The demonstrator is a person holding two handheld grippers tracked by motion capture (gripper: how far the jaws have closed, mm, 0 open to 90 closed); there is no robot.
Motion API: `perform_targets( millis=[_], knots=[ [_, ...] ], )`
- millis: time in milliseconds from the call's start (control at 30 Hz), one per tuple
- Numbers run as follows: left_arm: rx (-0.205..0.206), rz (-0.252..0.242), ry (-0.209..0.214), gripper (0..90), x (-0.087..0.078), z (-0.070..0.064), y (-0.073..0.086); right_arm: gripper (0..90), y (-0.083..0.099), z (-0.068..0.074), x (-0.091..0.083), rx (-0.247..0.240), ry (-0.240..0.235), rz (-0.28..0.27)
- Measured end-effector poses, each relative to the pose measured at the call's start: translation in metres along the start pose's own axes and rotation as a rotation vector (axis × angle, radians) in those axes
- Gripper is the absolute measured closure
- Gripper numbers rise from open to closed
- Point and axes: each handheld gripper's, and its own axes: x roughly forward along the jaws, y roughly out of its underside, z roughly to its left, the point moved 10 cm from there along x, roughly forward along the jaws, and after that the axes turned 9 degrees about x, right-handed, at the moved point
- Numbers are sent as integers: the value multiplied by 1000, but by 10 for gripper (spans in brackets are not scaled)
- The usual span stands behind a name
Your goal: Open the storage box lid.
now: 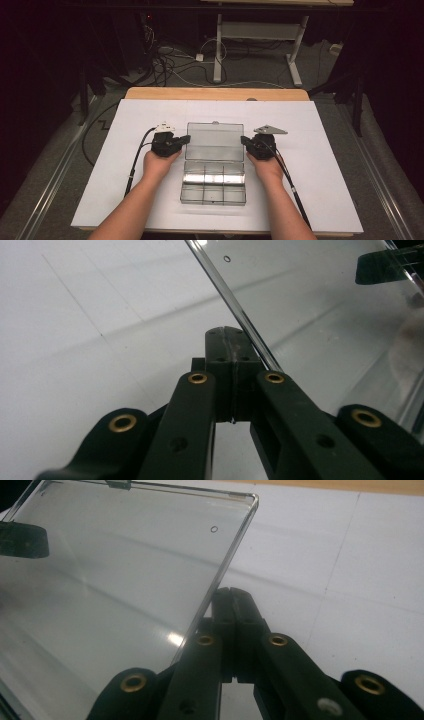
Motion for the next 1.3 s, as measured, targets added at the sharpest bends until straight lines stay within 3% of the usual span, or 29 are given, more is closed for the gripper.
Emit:
perform_targets(
  millis=[433,867,1167,1300],
  knots=[
    [0,67,-54,879,7,9,13,900,13,-5,12,10,35,68],
    [24,115,-116,879,12,17,20,900,16,-10,13,26,72,95],
    [19,109,-122,879,6,23,16,900,13,-15,10,18,103,75],
    [29,94,-104,879,-1,18,11,900,5,-8,4,19,71,34]
  ],
)
